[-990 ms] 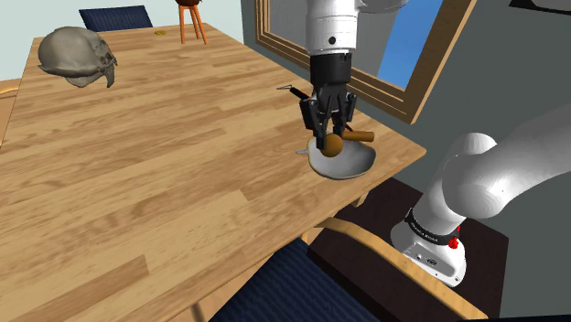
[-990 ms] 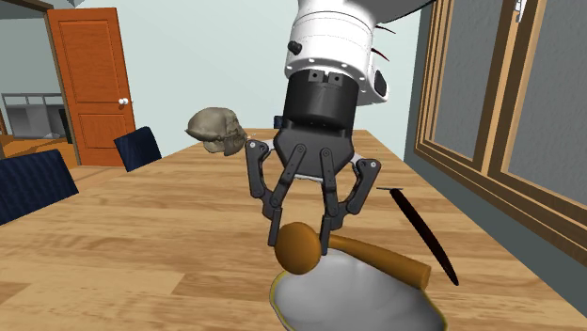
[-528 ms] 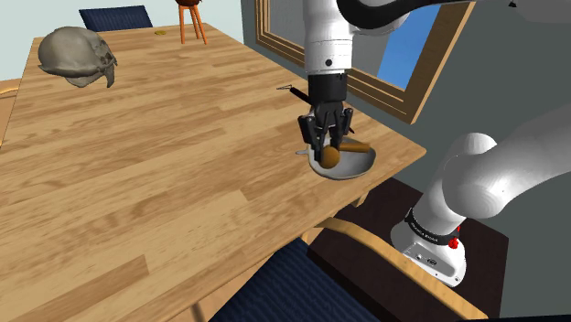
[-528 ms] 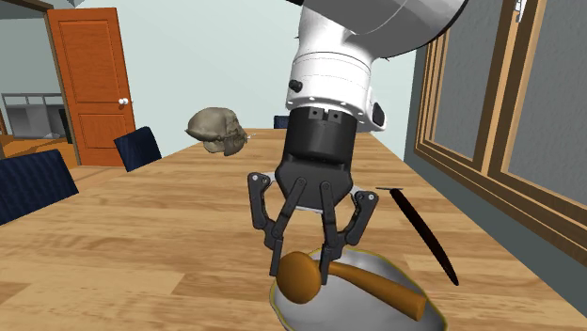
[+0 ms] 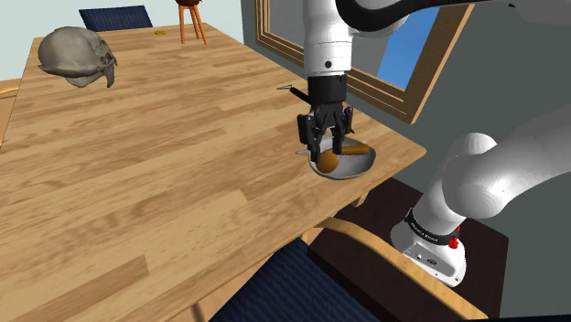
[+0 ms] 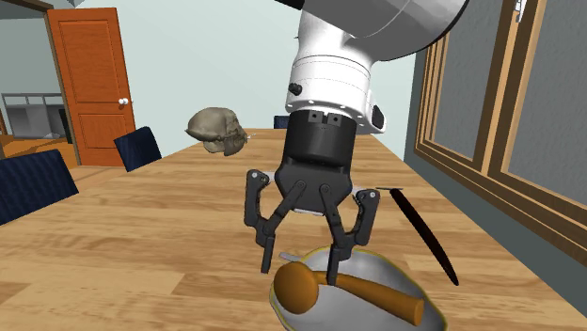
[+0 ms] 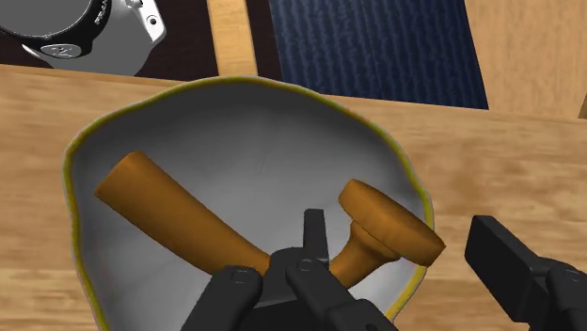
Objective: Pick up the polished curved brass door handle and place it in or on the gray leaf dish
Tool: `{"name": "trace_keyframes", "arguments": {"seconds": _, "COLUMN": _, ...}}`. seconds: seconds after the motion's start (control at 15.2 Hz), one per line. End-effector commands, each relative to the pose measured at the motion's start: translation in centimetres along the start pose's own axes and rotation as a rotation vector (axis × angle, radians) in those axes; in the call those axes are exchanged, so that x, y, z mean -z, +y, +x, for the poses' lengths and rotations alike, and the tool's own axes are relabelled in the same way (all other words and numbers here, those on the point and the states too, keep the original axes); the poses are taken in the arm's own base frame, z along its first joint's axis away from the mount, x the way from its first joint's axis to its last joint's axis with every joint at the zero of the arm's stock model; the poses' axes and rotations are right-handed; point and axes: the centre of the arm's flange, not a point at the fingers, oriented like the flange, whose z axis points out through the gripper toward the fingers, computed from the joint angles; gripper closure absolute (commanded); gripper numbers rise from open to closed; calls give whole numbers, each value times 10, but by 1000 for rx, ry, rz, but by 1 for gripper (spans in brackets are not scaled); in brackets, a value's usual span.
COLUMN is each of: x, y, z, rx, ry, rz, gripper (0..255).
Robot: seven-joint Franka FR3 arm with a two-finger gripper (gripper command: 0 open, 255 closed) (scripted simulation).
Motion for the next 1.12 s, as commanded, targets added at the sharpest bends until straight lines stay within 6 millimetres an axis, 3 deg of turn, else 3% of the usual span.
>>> {"name": "trace_keyframes", "arguments": {"seconds": 0.0, "x": 0, "y": 0, "z": 0, "rx": 0, "ry": 0, "rz": 0, "gripper": 0}}
{"name": "trace_keyframes", "arguments": {"seconds": 0.26, "x": 0, "y": 0, "z": 0, "rx": 0, "ry": 0, "rz": 0, "gripper": 0}}
{"name": "trace_keyframes", "arguments": {"seconds": 0.53, "x": 50, "y": 0, "z": 0, "rx": 0, "ry": 0, "rz": 0, "gripper": 0}}
{"name": "trace_keyframes", "arguments": {"seconds": 1.06, "x": 50, "y": 0, "z": 0, "rx": 0, "ry": 0, "rz": 0, "gripper": 0}}
